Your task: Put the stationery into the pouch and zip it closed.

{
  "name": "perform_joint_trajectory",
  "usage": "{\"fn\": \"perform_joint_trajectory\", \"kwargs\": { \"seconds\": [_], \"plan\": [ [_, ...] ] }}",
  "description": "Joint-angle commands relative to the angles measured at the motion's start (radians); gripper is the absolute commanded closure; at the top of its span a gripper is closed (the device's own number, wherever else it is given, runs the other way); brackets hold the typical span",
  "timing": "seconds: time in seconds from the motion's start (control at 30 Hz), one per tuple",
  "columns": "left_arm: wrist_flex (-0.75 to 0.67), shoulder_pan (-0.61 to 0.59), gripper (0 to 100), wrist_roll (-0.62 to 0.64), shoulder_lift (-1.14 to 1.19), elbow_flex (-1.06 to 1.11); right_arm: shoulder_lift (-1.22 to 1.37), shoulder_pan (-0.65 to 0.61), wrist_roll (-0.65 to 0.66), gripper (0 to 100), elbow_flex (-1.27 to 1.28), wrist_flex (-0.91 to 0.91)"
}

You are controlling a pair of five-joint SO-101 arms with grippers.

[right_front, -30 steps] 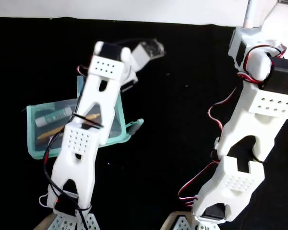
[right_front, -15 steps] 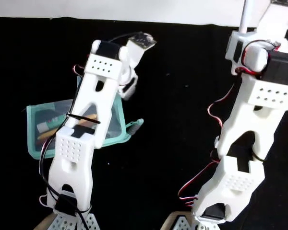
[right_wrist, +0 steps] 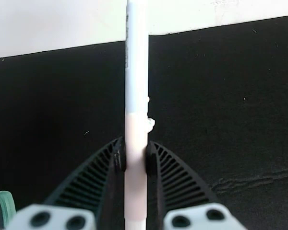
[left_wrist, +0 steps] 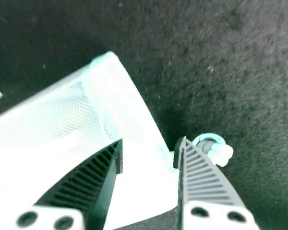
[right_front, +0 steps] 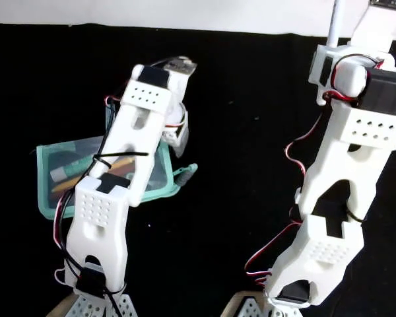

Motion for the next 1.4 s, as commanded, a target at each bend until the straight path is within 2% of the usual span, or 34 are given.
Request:
{"fn": "perform_joint_trajectory", "kwargs": {
  "seconds": [0.0, 0.43, 0.5, 0.67, 0.87, 1.0, 1.07, 1.37],
  "plan": [
    [0.008, 0.007, 80, 0.008, -0.073, 0.004, -0.039, 0.012, 0.002, 99.3, -0.001, 0.010],
    [0.005, -0.062, 80, -0.005, -0.064, 0.028, -0.039, 0.012, 0.002, 99.3, -0.001, 0.010],
    [0.003, -0.068, 80, -0.043, -0.064, 0.059, -0.039, 0.012, 0.002, 99.3, -0.001, 0.010],
    [-0.021, -0.061, 86, -0.106, -0.064, 0.110, -0.039, 0.012, 0.002, 99.3, -0.001, 0.010],
    [-0.078, -0.061, 87, -0.144, -0.064, 0.174, -0.039, 0.012, 0.002, 99.3, -0.001, 0.010],
    [-0.081, -0.059, 100, -0.226, -0.070, 0.176, -0.039, 0.012, 0.002, 99.3, -0.001, 0.010],
    [-0.077, -0.061, 99, -0.235, -0.073, 0.176, -0.039, 0.012, 0.002, 99.3, -0.001, 0.010],
    [0.017, -0.039, 99, -0.238, -0.114, -0.031, -0.039, 0.012, 0.002, 99.3, 0.001, 0.010]
  ]
}}
